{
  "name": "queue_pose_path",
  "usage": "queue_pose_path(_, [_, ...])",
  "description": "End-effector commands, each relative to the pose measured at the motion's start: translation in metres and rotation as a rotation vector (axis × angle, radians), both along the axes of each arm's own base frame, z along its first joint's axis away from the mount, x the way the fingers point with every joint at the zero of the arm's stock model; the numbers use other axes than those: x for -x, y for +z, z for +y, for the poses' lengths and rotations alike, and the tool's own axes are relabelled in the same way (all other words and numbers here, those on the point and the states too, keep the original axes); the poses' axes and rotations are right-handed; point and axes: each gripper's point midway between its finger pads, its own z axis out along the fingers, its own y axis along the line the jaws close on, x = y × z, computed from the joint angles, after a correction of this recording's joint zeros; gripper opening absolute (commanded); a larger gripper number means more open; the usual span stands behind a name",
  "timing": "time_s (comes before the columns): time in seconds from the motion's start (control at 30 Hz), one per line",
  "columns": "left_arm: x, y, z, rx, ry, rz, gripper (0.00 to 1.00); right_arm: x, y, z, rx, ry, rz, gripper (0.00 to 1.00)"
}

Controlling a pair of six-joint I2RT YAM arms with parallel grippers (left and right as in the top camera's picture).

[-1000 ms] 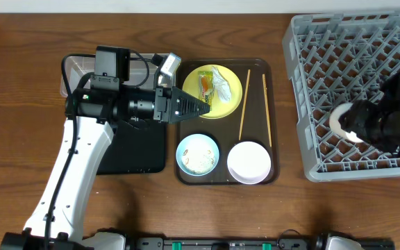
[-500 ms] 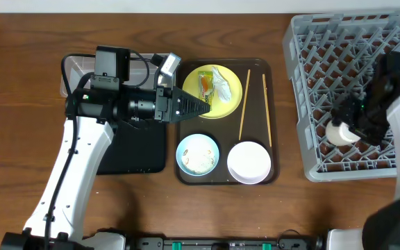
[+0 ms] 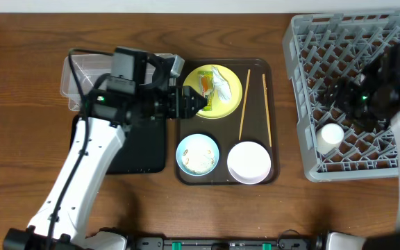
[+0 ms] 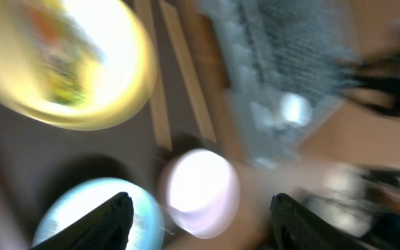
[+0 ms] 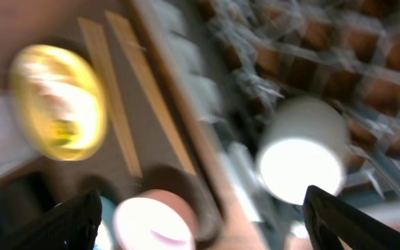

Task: Sort waste into correct bins and load items into the dishwasher rack
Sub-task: 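Grasp the wrapper and tissue on the yellow plate, drop into clear bin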

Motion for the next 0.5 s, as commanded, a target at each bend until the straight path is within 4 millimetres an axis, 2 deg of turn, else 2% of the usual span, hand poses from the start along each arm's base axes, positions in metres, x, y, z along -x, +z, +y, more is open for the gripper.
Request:
queue_pose_path(0.0, [-0.046,-0.027,0.032,-0.290,0.206,-0.104,0.66,0.003,0.057,0.037,-0.078,0.147,-0.218,0.94])
queue_pose_path(0.07, [-0.062,-0.041,0.024,-0.312,0.194,-0.107,0.66,0.006,0.076,0.048,-0.067,0.180,-0.294,0.97])
queue_pose_path(0.17, [-0.082,-0.066,0.016,-0.339,0.169,-0.066,0.64,0.013,0.089,0.060,-0.063,0.220,-0.338,0.98])
queue_pose_path(0.3, [-0.106,-0.106,0.001,-0.395,0.106,-0.024,0.63,0.017,0.089,0.076,-0.068,0.267,-0.338,0.98])
queue_pose_path(0.47, [-0.122,-0.150,-0.003,-0.457,0.106,0.017,0.61,0.018,0.085,0.090,-0.078,0.312,-0.322,0.98])
